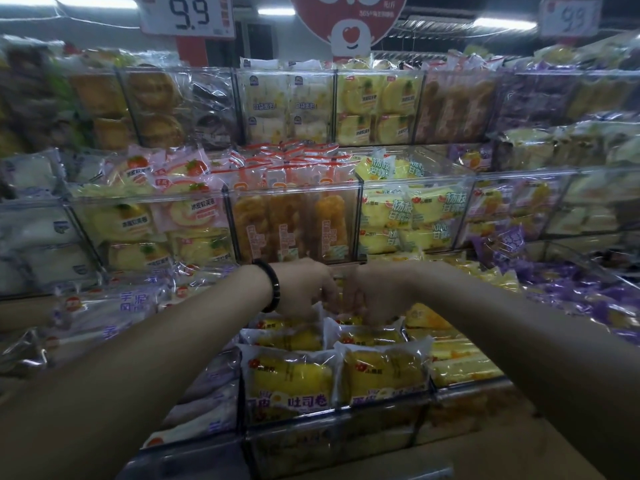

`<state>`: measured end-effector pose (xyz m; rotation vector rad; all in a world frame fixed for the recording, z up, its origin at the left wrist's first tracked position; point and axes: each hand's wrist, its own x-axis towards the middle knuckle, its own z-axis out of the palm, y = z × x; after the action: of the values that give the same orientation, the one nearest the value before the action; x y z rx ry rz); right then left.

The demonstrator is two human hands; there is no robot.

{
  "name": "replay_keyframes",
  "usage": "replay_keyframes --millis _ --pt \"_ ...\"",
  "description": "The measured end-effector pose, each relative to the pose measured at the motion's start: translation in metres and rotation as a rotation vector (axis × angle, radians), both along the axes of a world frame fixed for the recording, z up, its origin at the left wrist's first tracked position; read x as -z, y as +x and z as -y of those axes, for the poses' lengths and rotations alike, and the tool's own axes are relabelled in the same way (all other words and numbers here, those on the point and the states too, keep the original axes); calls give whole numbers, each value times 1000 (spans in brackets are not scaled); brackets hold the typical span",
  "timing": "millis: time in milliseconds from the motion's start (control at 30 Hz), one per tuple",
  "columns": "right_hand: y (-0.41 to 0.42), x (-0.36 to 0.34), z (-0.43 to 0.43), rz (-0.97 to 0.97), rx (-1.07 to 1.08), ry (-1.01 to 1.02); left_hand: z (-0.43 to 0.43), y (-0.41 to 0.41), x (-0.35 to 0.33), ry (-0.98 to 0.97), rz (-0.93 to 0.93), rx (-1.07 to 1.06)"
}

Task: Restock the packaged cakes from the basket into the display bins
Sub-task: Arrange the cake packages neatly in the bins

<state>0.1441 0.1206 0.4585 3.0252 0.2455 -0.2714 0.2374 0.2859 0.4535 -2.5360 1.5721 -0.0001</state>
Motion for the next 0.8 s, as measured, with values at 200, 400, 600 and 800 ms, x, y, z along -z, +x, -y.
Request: replay_keyframes --millis 200,400,600,800 --pt "8 8 0 -4 -12 -1 -2 4 4 66 -31 -86" --pt "10 10 -1 54 11 14 -6 12 8 17 -59 -128" --pt "14 11 1 120 130 91 -4 15 7 -44 -80 -174" --pt "20 16 -6 153 204 69 2 12 2 10 -80 -256"
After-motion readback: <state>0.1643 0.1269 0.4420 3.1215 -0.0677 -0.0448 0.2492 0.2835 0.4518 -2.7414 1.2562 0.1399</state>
